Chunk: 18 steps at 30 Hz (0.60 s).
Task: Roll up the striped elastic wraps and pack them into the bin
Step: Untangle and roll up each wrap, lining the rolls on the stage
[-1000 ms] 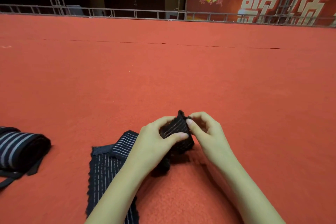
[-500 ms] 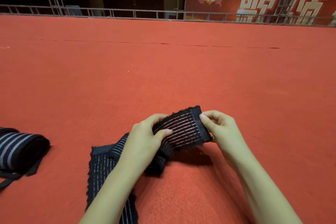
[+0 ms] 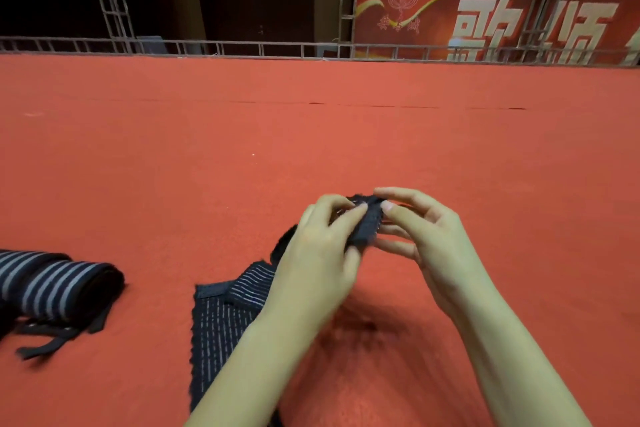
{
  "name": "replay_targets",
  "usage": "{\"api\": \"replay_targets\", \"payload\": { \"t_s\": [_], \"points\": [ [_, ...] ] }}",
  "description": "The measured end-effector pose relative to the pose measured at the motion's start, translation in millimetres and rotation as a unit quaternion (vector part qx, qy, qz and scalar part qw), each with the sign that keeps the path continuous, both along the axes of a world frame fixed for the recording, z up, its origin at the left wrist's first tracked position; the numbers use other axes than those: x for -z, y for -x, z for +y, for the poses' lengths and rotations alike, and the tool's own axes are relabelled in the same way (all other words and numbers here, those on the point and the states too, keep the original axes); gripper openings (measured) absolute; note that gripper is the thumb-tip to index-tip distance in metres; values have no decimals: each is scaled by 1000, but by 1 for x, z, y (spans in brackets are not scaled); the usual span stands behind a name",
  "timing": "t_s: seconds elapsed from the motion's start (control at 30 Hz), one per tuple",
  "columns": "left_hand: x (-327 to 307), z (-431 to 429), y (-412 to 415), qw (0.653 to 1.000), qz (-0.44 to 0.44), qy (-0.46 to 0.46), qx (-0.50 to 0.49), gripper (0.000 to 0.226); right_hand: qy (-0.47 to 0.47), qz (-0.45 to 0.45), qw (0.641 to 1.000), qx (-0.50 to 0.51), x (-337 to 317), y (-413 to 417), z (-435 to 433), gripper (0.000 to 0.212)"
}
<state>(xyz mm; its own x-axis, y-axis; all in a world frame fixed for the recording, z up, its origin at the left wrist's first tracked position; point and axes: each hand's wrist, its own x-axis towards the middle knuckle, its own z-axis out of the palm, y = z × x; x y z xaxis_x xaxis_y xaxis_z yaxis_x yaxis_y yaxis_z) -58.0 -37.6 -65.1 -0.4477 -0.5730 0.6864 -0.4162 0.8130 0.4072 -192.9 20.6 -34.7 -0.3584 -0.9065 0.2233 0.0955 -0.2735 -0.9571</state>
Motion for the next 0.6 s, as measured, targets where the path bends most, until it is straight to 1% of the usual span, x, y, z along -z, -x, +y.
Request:
{"api": "replay_targets", "payload": {
  "t_s": [0.1,0.17,0.23,0.33,0.4,0.47,0.5,0.6],
  "points": [
    [-46,-3,-10,996,78,-49,12,24,40,11,999,21,-23,-10,7,33],
    [-84,-3,-19,987,119,-102,23,18,65,63,994,57,-45,-13,10,39],
    [-121,3,-29,977,154,-139,55,13,89,116,986,74,-71,-18,16,41],
    [-165,25,-46,972,172,-127,94,6,117,149,980,69,-115,-29,30,42],
    [-188,45,-58,973,181,-102,105,4,140,170,974,55,-144,-41,45,33],
    [-207,63,-71,968,204,-93,111,3,170,192,965,51,-166,-54,61,21],
    [-213,72,-77,966,212,-92,113,5,182,200,961,53,-174,-59,69,18],
    [-222,89,-95,969,203,-96,101,5,167,223,959,49,-186,-73,88,22]
  ]
}}
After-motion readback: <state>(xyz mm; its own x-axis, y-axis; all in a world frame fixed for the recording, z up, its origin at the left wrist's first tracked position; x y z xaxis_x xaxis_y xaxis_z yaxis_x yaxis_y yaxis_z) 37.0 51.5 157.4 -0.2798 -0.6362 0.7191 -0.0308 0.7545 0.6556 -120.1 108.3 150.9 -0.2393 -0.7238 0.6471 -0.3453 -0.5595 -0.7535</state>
